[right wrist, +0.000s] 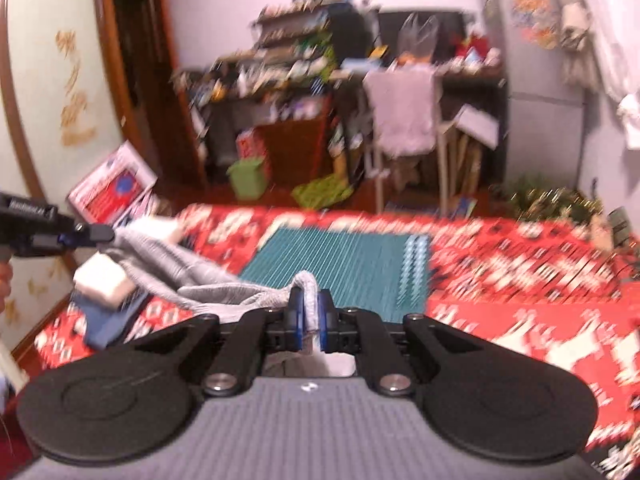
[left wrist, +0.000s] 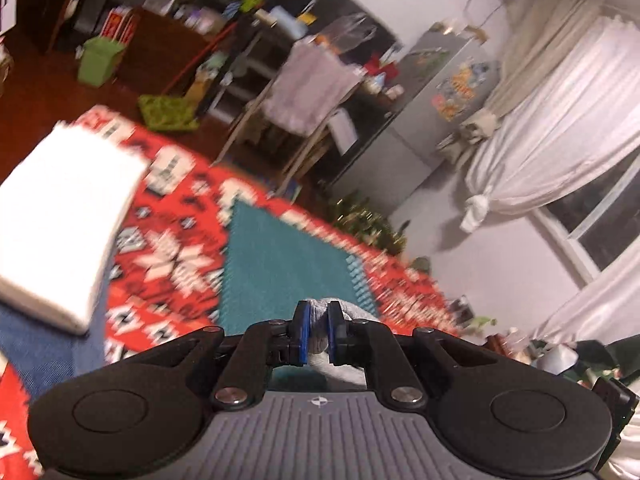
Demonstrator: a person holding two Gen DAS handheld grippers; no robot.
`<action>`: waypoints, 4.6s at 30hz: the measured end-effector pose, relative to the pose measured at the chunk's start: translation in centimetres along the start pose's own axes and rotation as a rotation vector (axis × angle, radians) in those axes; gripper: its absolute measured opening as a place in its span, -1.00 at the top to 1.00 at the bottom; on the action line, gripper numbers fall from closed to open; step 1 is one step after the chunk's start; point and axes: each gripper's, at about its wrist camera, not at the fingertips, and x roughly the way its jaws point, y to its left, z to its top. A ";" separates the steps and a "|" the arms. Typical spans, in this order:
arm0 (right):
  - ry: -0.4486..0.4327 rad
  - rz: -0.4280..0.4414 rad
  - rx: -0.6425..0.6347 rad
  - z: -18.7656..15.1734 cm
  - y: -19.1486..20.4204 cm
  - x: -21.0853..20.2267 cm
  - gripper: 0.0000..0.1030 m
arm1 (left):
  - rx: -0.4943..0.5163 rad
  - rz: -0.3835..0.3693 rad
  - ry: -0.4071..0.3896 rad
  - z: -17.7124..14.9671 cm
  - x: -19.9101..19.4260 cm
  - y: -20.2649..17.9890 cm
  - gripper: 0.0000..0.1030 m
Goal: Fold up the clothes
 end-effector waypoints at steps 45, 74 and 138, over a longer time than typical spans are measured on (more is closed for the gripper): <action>-0.363 -0.181 -0.204 22.1 -7.5 -19.8 0.85 | 0.287 -0.436 -0.047 11.9 9.2 -23.7 0.86; 0.293 0.250 -0.012 -6.7 8.1 10.4 0.72 | 0.077 0.139 0.212 -8.0 9.8 3.2 0.41; 0.362 0.233 -0.327 -1.4 16.5 21.1 0.24 | -0.067 0.219 0.301 -11.0 4.6 4.6 0.83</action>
